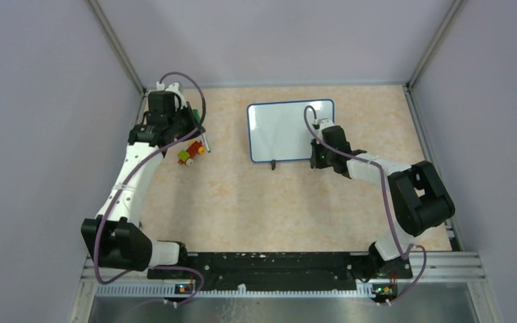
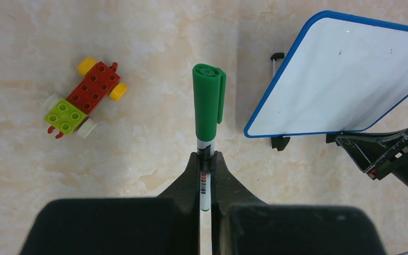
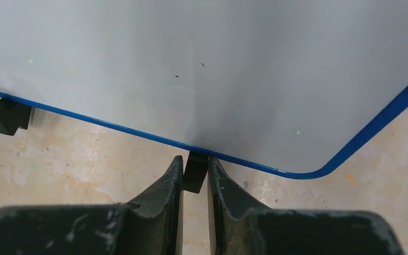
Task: Write a sentence on the whiteboard
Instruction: Move the whiteboard to the center of the board.
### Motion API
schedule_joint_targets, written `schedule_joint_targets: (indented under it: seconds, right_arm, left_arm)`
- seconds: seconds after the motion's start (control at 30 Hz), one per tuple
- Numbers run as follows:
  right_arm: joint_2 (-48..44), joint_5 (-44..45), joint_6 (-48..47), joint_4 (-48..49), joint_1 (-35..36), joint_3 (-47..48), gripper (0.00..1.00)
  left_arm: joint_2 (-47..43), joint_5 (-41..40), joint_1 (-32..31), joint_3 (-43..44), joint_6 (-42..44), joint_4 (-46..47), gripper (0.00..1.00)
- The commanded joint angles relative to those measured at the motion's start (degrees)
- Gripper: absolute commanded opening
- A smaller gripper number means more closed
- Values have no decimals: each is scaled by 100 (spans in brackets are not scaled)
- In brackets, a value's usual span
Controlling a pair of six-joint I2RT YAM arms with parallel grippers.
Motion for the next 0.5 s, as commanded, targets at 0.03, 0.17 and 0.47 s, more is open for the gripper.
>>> schedule_joint_targets:
  seconds: [0.03, 0.17, 0.47]
  right_arm:
    - [160, -74, -152, 92, 62, 293, 3]
    - [39, -286, -180, -72, 65, 273, 0]
    - [-653, -859, -195, -546, 394, -113, 0]
  left_arm:
    - [-244, 125, 90, -47, -90, 264, 0]
    - [-277, 118, 131, 9, -88, 242, 0]
    - [-310, 88, 236, 50, -70, 237, 0]
